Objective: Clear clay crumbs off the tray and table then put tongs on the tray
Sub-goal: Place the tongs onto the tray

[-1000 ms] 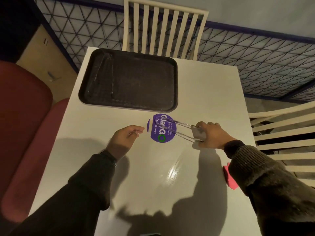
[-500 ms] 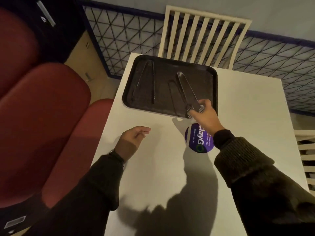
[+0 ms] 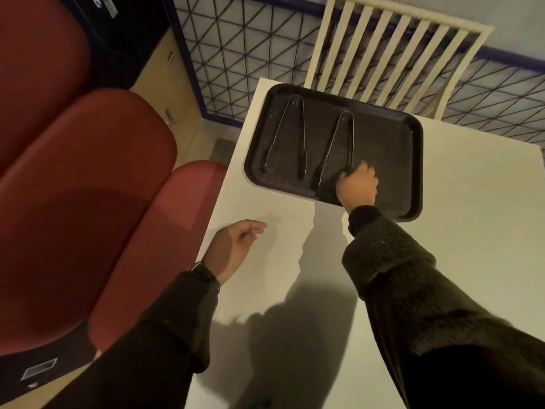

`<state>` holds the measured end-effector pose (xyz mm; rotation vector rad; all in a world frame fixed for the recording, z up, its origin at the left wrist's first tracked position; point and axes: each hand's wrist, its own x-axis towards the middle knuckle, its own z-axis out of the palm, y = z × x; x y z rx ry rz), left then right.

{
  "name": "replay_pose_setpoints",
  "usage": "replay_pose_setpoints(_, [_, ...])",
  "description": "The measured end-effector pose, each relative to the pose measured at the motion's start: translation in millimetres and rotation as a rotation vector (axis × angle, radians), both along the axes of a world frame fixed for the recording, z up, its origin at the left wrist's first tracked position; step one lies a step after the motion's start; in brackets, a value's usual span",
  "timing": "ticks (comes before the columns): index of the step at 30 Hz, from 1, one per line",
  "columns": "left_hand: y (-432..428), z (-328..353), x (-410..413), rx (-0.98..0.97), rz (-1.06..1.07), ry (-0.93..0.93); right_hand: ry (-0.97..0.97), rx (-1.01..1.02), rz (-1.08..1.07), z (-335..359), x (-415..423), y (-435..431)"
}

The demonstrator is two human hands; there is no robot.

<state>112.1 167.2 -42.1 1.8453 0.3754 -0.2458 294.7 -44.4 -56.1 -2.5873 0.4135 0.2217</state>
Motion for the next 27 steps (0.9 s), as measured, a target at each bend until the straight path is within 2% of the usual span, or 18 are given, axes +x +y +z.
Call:
replay_pose_setpoints(3, [4.7,-3.8,0.6,0.037,-0.013,0.007,0.111,-0.041,0.063,-6.5,2.2,-7.2])
replay_pose_setpoints(9, [9.9,-8.9,4.8,0.019,0.011,0.014,0.099,0.031,0.072,-5.4,15.2,-1.9])
replay_pose_setpoints(27, [8.9,-6.3,10.3,-0.005,0.021,0.032,0.151,0.001,0.113,-10.2,22.4,34.5])
